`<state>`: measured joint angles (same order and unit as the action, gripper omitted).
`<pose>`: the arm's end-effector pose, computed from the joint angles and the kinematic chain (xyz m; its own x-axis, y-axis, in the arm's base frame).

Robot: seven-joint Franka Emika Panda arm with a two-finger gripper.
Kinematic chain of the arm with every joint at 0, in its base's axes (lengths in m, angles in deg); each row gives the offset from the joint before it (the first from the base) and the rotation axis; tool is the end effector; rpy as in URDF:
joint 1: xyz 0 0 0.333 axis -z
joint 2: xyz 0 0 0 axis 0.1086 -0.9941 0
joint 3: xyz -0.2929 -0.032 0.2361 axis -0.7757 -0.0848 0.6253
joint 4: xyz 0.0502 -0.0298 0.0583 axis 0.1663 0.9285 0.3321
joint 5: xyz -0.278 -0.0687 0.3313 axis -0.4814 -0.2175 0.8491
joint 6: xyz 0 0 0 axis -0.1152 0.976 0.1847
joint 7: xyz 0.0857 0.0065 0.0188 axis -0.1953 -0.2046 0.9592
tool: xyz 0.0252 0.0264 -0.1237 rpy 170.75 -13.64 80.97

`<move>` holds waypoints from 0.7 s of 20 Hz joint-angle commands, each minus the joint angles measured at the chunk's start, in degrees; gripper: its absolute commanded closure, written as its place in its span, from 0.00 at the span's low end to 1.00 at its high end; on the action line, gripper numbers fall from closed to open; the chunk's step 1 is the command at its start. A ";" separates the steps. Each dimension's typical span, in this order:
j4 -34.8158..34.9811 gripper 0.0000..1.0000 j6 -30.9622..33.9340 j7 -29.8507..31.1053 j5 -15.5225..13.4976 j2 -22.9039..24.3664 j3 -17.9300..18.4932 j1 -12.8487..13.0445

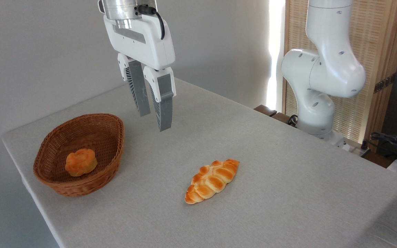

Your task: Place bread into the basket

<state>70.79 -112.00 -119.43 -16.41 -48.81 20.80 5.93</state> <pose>0.5917 -0.0389 0.6655 0.6516 -0.7584 0.0136 -0.7560 -0.6508 -0.0697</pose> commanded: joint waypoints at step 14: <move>-2.30 0.00 2.33 1.44 -2.25 -1.42 5.18 4.97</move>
<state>70.18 -111.74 -118.30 -17.61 -49.51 24.93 10.02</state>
